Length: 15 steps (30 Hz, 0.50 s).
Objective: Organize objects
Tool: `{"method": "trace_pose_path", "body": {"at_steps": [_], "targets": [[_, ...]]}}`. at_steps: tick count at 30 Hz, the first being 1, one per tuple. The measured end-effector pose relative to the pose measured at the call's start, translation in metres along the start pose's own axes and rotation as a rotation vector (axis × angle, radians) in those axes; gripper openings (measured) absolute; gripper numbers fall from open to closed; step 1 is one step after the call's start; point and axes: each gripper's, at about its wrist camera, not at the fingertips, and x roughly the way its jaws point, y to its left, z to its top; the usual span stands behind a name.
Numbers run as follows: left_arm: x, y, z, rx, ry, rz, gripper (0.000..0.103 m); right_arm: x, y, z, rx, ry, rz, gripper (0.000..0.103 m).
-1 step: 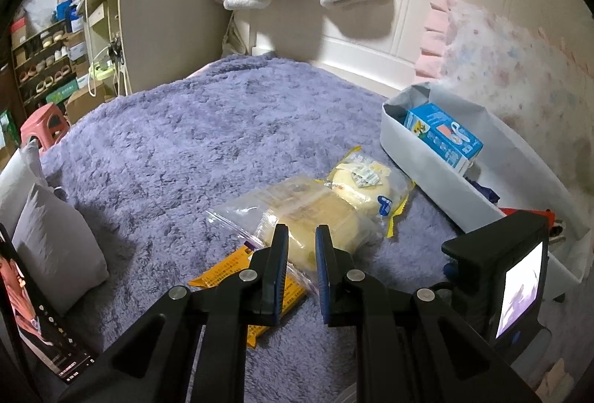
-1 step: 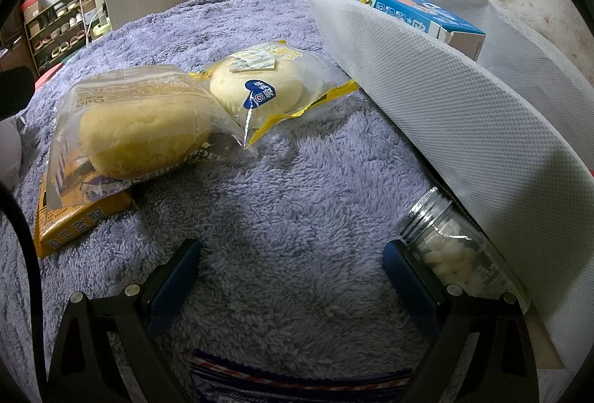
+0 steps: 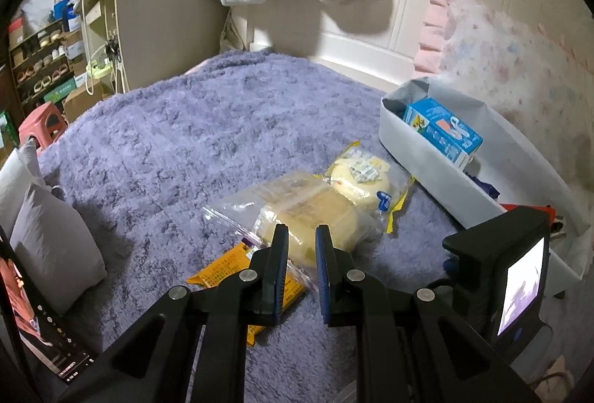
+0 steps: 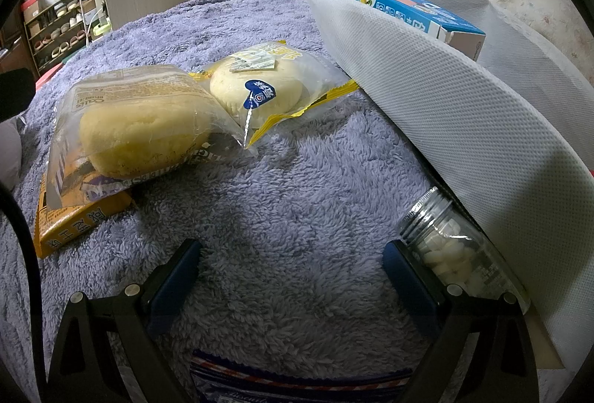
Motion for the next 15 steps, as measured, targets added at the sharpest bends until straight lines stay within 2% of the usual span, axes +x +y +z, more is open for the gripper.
{"method": "trace_pose_path", "body": {"at_steps": [4,6,9,15], "targets": [[0.013,0.004,-0.002,-0.021,0.077,-0.028,0.015,0.000,0.001,0.000,0.001,-0.001,0.001,0.099],[0.017,0.009,-0.003,-0.040,0.102,-0.043,0.015,0.004,0.002,0.003,0.002,0.019,0.003,0.102],[0.019,0.014,-0.003,-0.058,0.110,-0.044,0.015,0.001,0.004,-0.001,0.011,0.000,-0.006,0.103],[0.021,0.023,-0.003,-0.075,0.121,-0.041,0.015,0.002,0.000,0.002,0.005,0.021,0.039,0.103]]}}
